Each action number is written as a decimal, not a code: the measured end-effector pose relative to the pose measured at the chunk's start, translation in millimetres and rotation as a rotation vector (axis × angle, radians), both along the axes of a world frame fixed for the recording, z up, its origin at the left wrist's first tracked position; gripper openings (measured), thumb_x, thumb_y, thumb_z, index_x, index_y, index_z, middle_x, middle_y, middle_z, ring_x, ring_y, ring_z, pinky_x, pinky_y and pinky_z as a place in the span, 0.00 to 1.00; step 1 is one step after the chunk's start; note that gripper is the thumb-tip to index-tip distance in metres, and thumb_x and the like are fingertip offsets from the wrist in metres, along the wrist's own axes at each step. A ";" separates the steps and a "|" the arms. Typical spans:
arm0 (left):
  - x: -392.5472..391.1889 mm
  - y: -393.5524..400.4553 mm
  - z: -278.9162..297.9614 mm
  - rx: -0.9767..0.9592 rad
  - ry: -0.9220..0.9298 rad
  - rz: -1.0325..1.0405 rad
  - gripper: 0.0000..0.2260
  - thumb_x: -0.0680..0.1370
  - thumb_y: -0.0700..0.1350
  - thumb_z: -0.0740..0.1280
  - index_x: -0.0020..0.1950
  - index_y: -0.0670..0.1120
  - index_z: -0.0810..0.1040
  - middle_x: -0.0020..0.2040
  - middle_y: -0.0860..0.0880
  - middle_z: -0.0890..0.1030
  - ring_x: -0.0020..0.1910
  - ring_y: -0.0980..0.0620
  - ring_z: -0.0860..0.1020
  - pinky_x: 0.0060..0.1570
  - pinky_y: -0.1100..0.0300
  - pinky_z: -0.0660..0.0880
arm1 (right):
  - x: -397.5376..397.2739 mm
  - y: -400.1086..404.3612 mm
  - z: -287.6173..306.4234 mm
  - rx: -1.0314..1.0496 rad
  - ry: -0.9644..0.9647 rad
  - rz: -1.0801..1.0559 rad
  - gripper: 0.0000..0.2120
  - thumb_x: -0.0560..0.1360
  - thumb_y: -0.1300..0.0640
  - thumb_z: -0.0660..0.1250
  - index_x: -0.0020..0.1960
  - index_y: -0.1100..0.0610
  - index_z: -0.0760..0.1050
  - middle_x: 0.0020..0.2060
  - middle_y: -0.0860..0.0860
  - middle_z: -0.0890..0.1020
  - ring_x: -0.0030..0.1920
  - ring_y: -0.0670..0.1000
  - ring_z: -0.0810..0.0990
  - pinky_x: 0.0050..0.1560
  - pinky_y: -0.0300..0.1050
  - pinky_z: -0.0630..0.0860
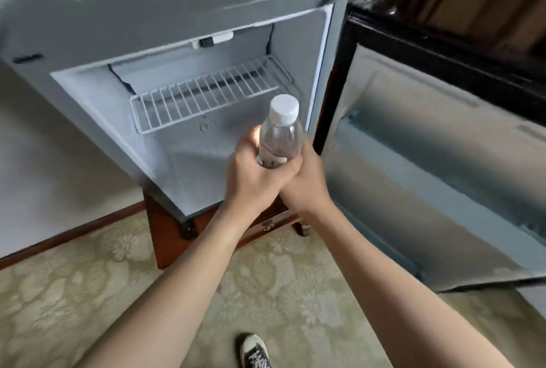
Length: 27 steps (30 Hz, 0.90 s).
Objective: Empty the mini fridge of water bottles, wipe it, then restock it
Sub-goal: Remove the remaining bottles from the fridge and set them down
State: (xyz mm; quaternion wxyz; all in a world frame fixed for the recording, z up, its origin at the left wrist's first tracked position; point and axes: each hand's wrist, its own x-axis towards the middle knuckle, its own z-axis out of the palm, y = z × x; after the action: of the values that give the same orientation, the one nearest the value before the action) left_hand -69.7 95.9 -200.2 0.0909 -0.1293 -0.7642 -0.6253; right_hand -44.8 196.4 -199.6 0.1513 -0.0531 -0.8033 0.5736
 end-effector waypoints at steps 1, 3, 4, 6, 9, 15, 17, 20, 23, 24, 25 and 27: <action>11.6 5.3 15.8 0.034 0.012 -0.025 0.21 0.65 0.52 0.78 0.52 0.68 0.76 0.46 0.54 0.85 0.46 0.56 0.84 0.45 0.57 0.82 | 12.5 5.0 16.7 0.028 0.020 -0.001 0.12 0.69 0.46 0.70 0.52 0.43 0.73 0.46 0.44 0.80 0.45 0.41 0.81 0.40 0.42 0.79; 35.4 17.7 44.6 0.069 0.035 -0.066 0.20 0.65 0.50 0.77 0.53 0.65 0.77 0.47 0.53 0.85 0.47 0.53 0.85 0.48 0.52 0.82 | 40.3 16.2 44.8 0.033 0.061 -0.034 0.14 0.70 0.47 0.71 0.52 0.48 0.72 0.45 0.43 0.80 0.44 0.41 0.81 0.41 0.46 0.79; 48.7 25.1 56.7 0.075 0.046 -0.090 0.19 0.65 0.49 0.77 0.53 0.63 0.78 0.47 0.52 0.85 0.47 0.52 0.85 0.48 0.51 0.82 | 55.6 24.0 55.4 0.026 0.079 -0.058 0.15 0.70 0.49 0.72 0.52 0.52 0.71 0.45 0.42 0.80 0.43 0.41 0.81 0.41 0.47 0.79; 80.4 42.7 77.3 0.075 0.074 -0.142 0.19 0.65 0.48 0.77 0.54 0.55 0.79 0.47 0.51 0.85 0.47 0.51 0.85 0.48 0.50 0.82 | 91.6 40.6 73.9 0.027 0.114 -0.108 0.16 0.71 0.51 0.73 0.52 0.54 0.71 0.43 0.41 0.81 0.42 0.42 0.81 0.40 0.47 0.78; 142.4 76.9 103.1 0.081 0.120 -0.202 0.19 0.66 0.48 0.77 0.56 0.52 0.79 0.47 0.52 0.85 0.47 0.52 0.85 0.46 0.55 0.81 | 159.3 72.8 95.4 0.005 0.149 -0.156 0.16 0.70 0.51 0.74 0.53 0.51 0.71 0.41 0.43 0.82 0.42 0.42 0.82 0.42 0.49 0.80; 277.0 170.7 148.2 0.064 0.152 -0.401 0.18 0.67 0.51 0.76 0.55 0.58 0.78 0.48 0.55 0.85 0.48 0.54 0.84 0.47 0.54 0.82 | 307.4 162.6 134.7 0.037 0.210 -0.327 0.18 0.67 0.49 0.73 0.53 0.52 0.72 0.43 0.42 0.83 0.43 0.42 0.83 0.41 0.48 0.81; 312.6 206.3 160.1 0.067 0.146 -0.466 0.21 0.66 0.53 0.76 0.57 0.56 0.78 0.49 0.55 0.85 0.49 0.55 0.84 0.49 0.53 0.82 | 348.8 195.5 144.4 0.050 0.216 -0.406 0.19 0.67 0.50 0.75 0.54 0.50 0.73 0.44 0.42 0.84 0.44 0.41 0.83 0.43 0.48 0.82; 352.4 255.6 173.7 0.069 0.143 -0.565 0.23 0.66 0.54 0.76 0.60 0.54 0.77 0.51 0.55 0.85 0.51 0.56 0.83 0.51 0.53 0.81 | 394.8 242.2 156.3 0.080 0.243 -0.490 0.18 0.68 0.52 0.76 0.53 0.48 0.72 0.45 0.40 0.84 0.44 0.41 0.84 0.43 0.47 0.82; 377.5 299.4 184.2 0.102 0.137 -0.642 0.23 0.66 0.51 0.77 0.60 0.53 0.79 0.50 0.56 0.85 0.50 0.58 0.83 0.51 0.57 0.81 | 424.6 280.5 165.5 0.077 0.292 -0.558 0.16 0.69 0.51 0.74 0.52 0.48 0.73 0.46 0.38 0.84 0.44 0.40 0.83 0.41 0.38 0.80; 381.9 312.2 186.5 0.109 0.138 -0.661 0.23 0.66 0.50 0.78 0.59 0.53 0.79 0.49 0.56 0.85 0.49 0.59 0.83 0.50 0.60 0.80 | 429.7 291.5 166.6 0.080 0.304 -0.581 0.15 0.69 0.51 0.74 0.52 0.49 0.73 0.46 0.39 0.84 0.44 0.41 0.83 0.41 0.37 0.80; 385.0 324.3 188.1 0.107 0.139 -0.681 0.22 0.66 0.49 0.78 0.59 0.53 0.79 0.49 0.57 0.85 0.49 0.59 0.83 0.49 0.61 0.80 | 433.1 302.1 166.7 0.079 0.309 -0.606 0.15 0.69 0.50 0.74 0.52 0.48 0.73 0.46 0.40 0.84 0.44 0.41 0.83 0.41 0.37 0.80; 383.2 353.0 189.3 0.100 0.140 -0.719 0.21 0.67 0.48 0.78 0.59 0.56 0.78 0.48 0.59 0.84 0.49 0.61 0.83 0.48 0.63 0.80 | 433.2 327.7 166.1 0.072 0.312 -0.648 0.14 0.70 0.52 0.74 0.52 0.47 0.73 0.45 0.42 0.84 0.44 0.43 0.84 0.40 0.39 0.81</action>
State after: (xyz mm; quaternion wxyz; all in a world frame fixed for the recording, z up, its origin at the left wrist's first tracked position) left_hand 313.5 448.9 -11.0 -0.0764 -0.4271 -0.6305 -0.6436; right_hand 388.4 524.1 -33.6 0.4476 -0.2115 -0.7317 0.4685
